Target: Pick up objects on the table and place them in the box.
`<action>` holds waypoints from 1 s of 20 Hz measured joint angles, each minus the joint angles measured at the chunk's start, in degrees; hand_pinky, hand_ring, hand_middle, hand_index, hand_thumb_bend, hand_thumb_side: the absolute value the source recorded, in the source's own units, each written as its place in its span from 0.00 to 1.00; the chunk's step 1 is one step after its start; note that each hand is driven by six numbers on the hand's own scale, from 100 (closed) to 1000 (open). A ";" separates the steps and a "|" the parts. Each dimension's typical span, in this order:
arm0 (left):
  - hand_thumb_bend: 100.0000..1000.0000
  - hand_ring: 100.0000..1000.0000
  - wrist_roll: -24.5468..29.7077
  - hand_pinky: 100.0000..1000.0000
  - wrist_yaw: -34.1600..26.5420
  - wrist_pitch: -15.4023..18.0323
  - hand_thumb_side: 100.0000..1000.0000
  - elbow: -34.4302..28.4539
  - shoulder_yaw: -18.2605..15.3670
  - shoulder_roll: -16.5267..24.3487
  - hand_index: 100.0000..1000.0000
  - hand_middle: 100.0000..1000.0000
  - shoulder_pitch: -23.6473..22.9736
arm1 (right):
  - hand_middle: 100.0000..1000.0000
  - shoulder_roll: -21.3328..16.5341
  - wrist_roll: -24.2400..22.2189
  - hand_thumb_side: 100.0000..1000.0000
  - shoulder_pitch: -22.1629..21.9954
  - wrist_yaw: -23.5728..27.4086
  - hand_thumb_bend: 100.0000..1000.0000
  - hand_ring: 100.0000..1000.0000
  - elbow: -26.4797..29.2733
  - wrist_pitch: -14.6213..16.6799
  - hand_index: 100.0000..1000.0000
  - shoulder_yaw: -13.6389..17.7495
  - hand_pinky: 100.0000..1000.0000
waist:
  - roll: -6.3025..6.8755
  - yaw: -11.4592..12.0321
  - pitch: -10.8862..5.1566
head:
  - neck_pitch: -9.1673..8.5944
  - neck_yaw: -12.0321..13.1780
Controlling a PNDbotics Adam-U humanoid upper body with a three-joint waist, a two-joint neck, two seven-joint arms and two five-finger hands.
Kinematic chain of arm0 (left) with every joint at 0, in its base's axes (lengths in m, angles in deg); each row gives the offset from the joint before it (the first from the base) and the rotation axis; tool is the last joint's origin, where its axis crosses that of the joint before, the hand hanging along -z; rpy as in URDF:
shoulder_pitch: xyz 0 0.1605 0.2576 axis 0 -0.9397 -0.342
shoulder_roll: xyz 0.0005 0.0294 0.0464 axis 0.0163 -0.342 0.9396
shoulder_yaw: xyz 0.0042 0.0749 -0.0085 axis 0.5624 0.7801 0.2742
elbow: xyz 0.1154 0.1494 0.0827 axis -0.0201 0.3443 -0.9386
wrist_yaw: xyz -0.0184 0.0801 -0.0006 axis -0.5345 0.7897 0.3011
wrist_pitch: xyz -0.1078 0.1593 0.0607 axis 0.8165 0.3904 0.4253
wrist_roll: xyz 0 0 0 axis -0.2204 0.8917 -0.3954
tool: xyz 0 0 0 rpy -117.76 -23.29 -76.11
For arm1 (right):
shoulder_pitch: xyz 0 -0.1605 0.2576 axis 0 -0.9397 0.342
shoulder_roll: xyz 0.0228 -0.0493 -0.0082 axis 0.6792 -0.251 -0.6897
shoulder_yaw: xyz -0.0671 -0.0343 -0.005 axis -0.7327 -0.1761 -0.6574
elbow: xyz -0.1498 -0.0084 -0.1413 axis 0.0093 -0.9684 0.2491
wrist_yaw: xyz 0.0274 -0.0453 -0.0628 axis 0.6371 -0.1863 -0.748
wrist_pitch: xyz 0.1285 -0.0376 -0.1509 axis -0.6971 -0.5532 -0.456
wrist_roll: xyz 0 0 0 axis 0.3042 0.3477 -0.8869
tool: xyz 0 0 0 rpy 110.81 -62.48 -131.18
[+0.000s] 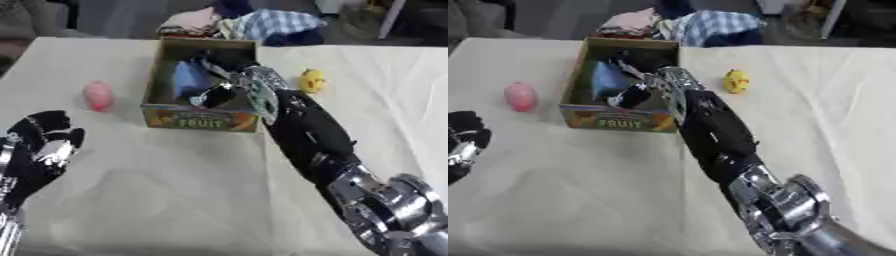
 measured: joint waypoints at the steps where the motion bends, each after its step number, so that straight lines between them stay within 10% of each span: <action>1: 0.36 0.72 0.00 0.73 0.00 0.00 0.28 0.00 0.00 0.00 0.73 0.63 0.00 | 0.92 -0.03 0.05 0.45 0.01 0.01 0.36 0.82 0.05 -0.11 0.97 0.14 0.76 | -0.05 -0.10 0.00 | -0.01 0.03; 13: 0.36 0.72 -0.01 0.73 0.02 -0.01 0.29 0.00 -0.10 0.02 0.73 0.63 -0.23 | 0.90 -6.92 -0.12 0.38 1.88 4.94 0.41 0.82 2.92 -1.76 0.96 1.33 0.76 | -0.43 -1.91 -0.32 | -0.05 0.94; 20: 0.35 0.72 -0.12 0.73 0.08 0.02 0.29 0.01 -0.44 0.05 0.73 0.63 -0.69 | 0.90 -13.12 1.38 0.39 0.59 5.68 0.36 0.81 0.74 -7.98 0.96 5.34 0.75 | -0.42 -2.42 -0.38 | -0.50 1.43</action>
